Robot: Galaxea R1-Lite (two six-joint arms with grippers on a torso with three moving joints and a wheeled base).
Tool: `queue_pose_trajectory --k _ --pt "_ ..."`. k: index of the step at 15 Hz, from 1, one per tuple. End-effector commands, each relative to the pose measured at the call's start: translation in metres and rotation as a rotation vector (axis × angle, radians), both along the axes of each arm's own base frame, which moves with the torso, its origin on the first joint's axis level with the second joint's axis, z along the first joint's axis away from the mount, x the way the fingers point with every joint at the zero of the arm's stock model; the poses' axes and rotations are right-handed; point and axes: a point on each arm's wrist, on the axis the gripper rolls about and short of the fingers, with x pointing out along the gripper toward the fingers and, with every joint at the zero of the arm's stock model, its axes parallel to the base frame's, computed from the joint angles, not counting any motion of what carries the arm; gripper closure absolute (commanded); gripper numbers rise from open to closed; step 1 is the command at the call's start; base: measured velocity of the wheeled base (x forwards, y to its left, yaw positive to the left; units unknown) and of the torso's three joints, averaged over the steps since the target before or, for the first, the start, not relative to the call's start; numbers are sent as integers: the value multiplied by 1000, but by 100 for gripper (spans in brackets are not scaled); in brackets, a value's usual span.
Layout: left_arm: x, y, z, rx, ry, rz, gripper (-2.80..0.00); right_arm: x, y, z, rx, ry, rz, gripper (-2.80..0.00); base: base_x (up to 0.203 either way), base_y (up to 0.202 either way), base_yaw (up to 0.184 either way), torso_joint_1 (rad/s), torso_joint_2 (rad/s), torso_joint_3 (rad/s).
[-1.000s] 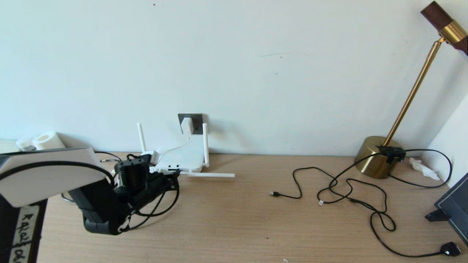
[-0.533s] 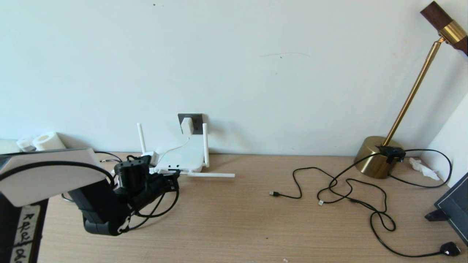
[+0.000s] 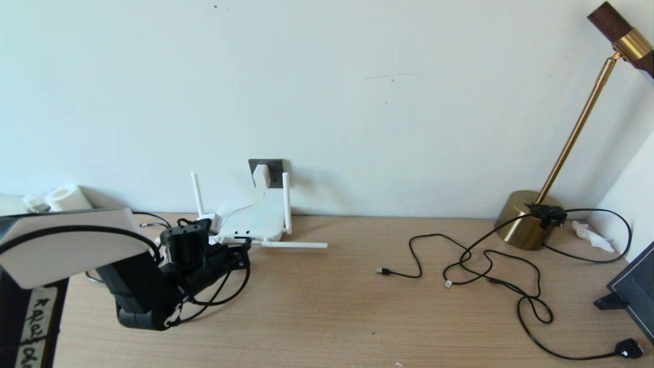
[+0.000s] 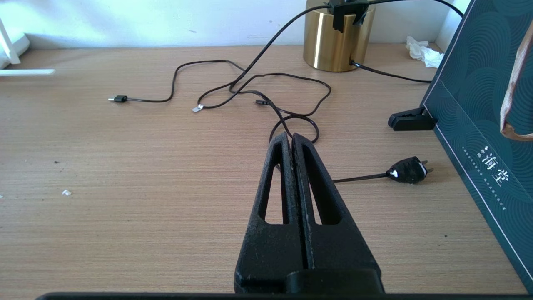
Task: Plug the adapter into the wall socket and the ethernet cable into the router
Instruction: Plug cable into router interface
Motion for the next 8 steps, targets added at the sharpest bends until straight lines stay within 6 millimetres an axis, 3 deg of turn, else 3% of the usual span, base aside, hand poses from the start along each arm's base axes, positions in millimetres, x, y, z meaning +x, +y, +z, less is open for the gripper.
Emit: queue_pose_trajectory --k 1,8 --pt "0 0 -1 -2 -3 -1 0 0 0 0 0 0 0 0 0 0 0 0 0 0" --pt "0 0 -1 -2 -1 -1 0 0 0 0 0 0 0 0 0 0 0 0 0 0"
